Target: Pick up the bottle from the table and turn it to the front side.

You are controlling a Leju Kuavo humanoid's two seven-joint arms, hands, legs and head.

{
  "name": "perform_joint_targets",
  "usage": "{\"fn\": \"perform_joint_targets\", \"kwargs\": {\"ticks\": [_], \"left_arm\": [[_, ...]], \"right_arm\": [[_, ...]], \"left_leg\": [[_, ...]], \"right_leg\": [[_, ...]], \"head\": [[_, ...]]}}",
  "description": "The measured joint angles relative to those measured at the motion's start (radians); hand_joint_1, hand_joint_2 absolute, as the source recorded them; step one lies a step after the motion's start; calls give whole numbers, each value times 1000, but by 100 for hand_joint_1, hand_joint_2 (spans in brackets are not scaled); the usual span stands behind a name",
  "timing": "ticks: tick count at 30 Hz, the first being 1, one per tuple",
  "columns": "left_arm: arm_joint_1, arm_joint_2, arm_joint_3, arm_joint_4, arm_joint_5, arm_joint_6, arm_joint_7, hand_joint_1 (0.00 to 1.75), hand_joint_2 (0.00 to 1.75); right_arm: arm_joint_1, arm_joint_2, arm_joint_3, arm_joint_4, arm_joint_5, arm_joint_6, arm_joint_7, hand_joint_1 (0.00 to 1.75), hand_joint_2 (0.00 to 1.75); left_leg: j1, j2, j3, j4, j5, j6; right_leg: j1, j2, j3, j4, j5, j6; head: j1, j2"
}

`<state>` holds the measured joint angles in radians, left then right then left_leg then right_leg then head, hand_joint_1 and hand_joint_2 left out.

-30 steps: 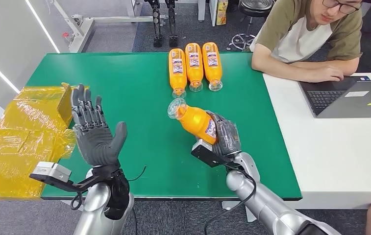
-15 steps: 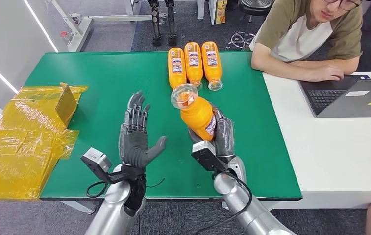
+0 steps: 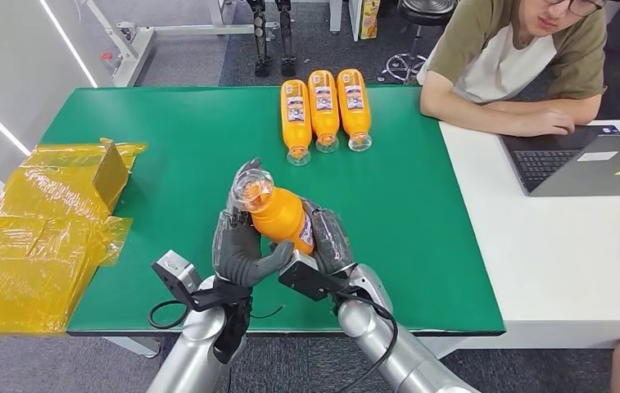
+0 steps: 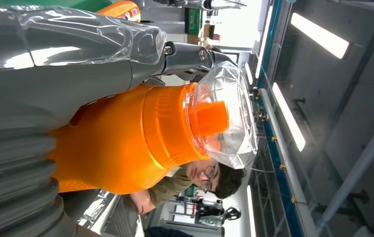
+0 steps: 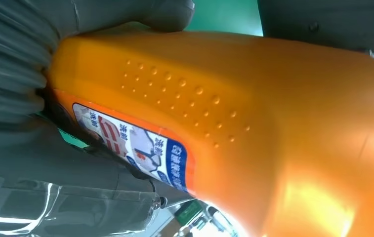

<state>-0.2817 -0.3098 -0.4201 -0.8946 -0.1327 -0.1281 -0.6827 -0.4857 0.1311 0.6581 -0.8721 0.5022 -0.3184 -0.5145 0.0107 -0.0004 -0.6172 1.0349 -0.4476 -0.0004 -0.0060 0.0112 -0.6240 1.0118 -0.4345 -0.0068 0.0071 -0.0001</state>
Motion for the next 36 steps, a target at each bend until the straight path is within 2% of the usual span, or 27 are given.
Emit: {"fn": "perform_joint_targets", "kwargs": {"ticks": [9, 21, 25, 36], "left_arm": [[-1, -1, 30, 37, 13, -5, -7, 0, 175], [-6, -3, 42, 91, 20, -4, -14, 1, 175], [-9, -4, 41, 111, 31, -11, -20, 175, 175], [-10, -5, 41, 123, 64, -37, -24, 175, 175]], "right_arm": [[0, -16, 21, -1, 91, 91, 0, 175, 175], [9, -44, 35, -17, 152, 135, 6, 175, 175], [33, -61, 35, -50, 182, 139, 23, 175, 175], [70, -87, 32, -115, 231, 138, 56, 175, 175]], "left_leg": [[0, 0, 0, 0, 0, 0], [0, 1, 0, 0, 0, 0], [0, 1, 0, 0, 0, 0], [0, 1, 0, 0, 0, -1]], "right_leg": [[0, 0, -1, 0, 0, 0], [0, 0, -1, 0, 0, 0], [0, 0, -1, 0, 0, 0], [0, 1, -2, 0, 0, 0]], "head": [[0, 0], [0, 0], [0, 0], [0, 0]]}}
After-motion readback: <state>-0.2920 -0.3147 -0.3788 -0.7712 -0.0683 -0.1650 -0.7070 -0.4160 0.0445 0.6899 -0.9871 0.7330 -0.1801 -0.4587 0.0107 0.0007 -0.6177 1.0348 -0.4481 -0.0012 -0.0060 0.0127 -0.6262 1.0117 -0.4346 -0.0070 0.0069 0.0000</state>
